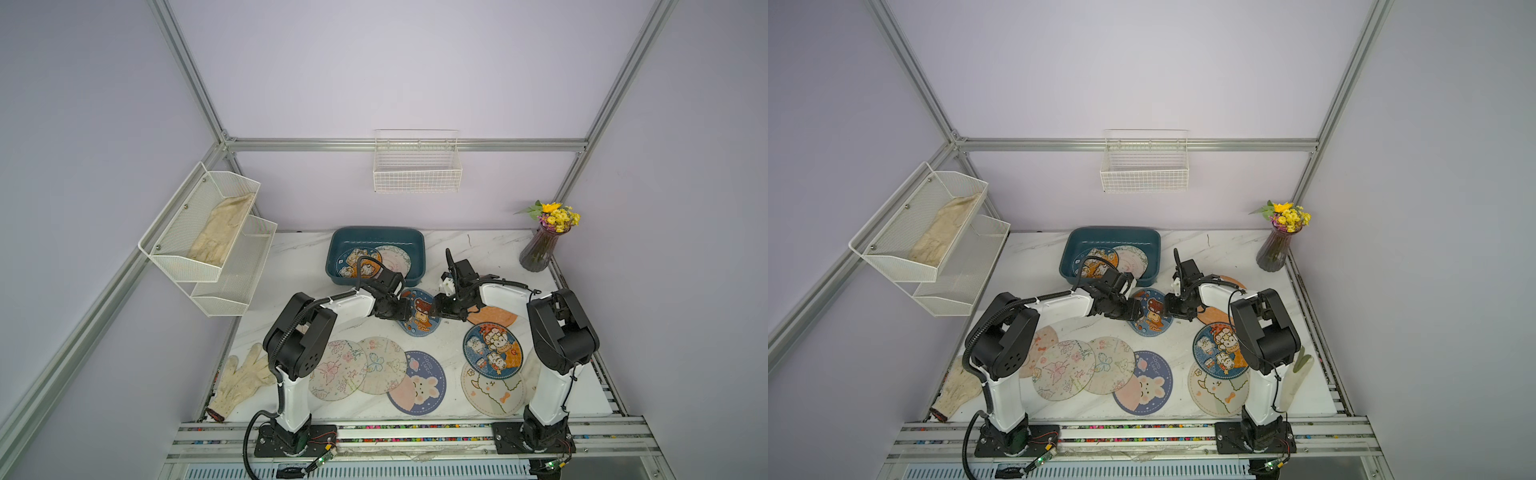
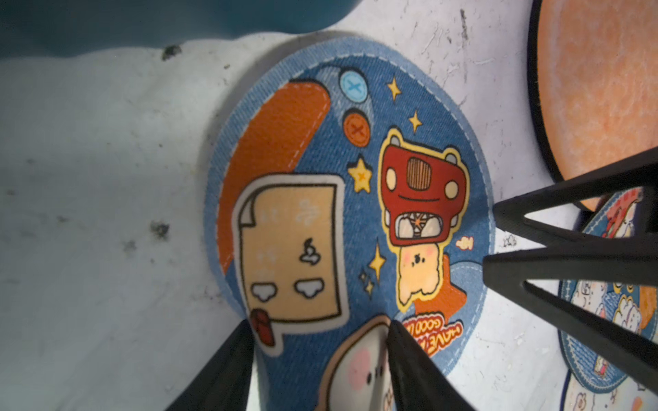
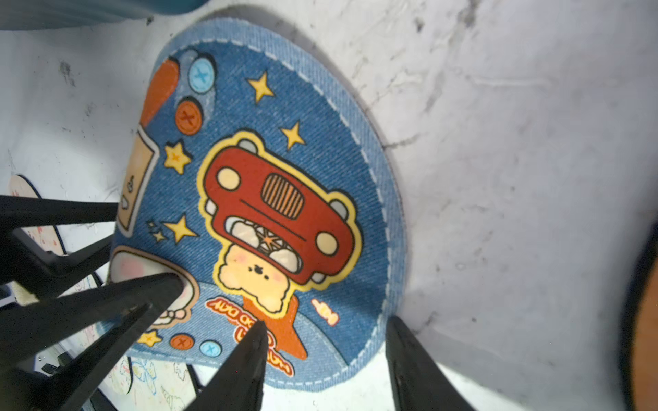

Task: Put the coasters into the storage box
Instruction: Pick up the coaster from the center of the board.

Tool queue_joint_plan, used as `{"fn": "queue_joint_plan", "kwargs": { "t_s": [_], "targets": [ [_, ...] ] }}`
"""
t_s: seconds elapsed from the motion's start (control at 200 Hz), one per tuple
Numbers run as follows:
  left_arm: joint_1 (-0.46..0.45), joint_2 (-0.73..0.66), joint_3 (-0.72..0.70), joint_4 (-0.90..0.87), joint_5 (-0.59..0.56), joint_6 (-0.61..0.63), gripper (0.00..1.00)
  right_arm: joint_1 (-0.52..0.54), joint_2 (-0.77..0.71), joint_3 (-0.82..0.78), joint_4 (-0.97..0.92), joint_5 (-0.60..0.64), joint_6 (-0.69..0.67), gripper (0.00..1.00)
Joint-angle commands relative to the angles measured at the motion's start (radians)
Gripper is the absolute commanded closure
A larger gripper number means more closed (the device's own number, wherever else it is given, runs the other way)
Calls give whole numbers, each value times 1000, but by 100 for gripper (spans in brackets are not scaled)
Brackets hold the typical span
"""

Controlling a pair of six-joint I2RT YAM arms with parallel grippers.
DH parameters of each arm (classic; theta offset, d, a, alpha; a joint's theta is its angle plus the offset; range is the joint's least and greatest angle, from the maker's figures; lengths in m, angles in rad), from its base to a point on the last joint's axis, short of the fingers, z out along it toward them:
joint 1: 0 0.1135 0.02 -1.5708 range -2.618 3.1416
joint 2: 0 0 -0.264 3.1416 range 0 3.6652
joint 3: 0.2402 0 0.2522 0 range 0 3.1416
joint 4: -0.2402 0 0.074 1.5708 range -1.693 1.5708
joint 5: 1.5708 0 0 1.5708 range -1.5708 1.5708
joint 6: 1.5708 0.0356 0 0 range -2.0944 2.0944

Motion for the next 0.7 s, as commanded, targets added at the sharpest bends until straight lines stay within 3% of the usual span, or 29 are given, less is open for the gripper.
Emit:
{"fn": "queue_joint_plan", "kwargs": {
  "t_s": [0.0, 0.165, 0.305, 0.695],
  "targets": [
    [-14, 24, 31, -36, 34, -13, 51, 18, 52, -24, -29, -1, 2, 45],
    [-14, -15, 14, -42, 24, -17, 80, 19, 33, -35, -27, 3, 0, 44],
    [-14, -59, 9, -61, 25, -14, 99, 16, 12, -40, -27, 1, 0, 40],
    [-14, -270, 34, -119, 65, 33, 100, -7, -102, -87, -13, -39, 31, 33]
  ]
}}
